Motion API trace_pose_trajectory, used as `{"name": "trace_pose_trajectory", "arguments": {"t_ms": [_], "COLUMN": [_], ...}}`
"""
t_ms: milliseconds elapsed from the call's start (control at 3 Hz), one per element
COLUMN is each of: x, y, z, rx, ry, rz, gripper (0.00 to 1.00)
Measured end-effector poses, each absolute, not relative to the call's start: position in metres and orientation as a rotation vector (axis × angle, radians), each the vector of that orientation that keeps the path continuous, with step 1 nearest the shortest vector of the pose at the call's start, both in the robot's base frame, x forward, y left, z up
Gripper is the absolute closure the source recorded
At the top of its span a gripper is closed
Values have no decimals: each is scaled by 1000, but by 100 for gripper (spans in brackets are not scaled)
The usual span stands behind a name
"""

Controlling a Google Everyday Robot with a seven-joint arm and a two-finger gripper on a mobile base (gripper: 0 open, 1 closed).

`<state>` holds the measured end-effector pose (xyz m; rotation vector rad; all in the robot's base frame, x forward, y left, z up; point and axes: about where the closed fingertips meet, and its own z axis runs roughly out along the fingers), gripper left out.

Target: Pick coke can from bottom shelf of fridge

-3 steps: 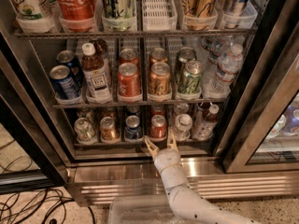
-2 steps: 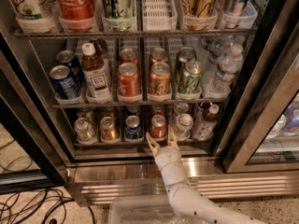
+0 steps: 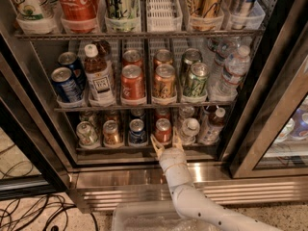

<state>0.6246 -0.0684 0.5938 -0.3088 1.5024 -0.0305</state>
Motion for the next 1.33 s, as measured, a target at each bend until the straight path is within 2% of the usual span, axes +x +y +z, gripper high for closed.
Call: {"name": "trace_pose_trajectory", "arguments": {"t_ms": [667,1000,1333], "x": [632,634,634], "y": [-60,-61,-62], "z": [589,587,586], "rx": [-309,-311,-320], "ry": [1527,1547,1578], "rz": [-1,25,69], "gripper": [39,55,76]}}
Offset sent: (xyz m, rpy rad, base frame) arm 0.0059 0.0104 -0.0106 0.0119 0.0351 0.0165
